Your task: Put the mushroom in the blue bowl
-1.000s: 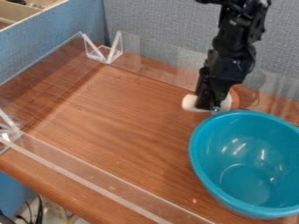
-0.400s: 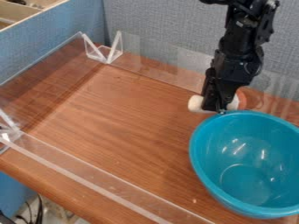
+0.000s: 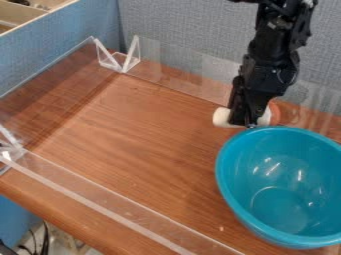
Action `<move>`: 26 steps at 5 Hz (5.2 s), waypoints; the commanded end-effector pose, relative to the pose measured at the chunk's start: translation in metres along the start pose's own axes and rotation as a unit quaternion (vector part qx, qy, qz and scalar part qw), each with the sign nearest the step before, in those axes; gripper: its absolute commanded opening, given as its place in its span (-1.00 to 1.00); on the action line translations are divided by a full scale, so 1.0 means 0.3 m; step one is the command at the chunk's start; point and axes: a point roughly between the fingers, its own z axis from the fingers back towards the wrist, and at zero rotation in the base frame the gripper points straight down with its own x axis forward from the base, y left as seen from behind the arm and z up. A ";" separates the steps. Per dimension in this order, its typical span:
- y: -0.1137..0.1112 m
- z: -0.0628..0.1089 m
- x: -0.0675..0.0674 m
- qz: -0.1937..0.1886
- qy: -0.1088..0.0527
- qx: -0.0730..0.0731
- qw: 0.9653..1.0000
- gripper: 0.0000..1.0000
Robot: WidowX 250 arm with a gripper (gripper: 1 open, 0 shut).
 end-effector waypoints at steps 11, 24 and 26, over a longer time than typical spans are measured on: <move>-0.006 -0.009 0.175 -0.080 -0.046 0.027 0.995 -1.00; -0.023 -0.106 0.221 -0.139 -0.028 0.013 0.990 -1.00; -0.038 -0.115 0.229 -0.150 -0.028 0.014 0.988 -1.00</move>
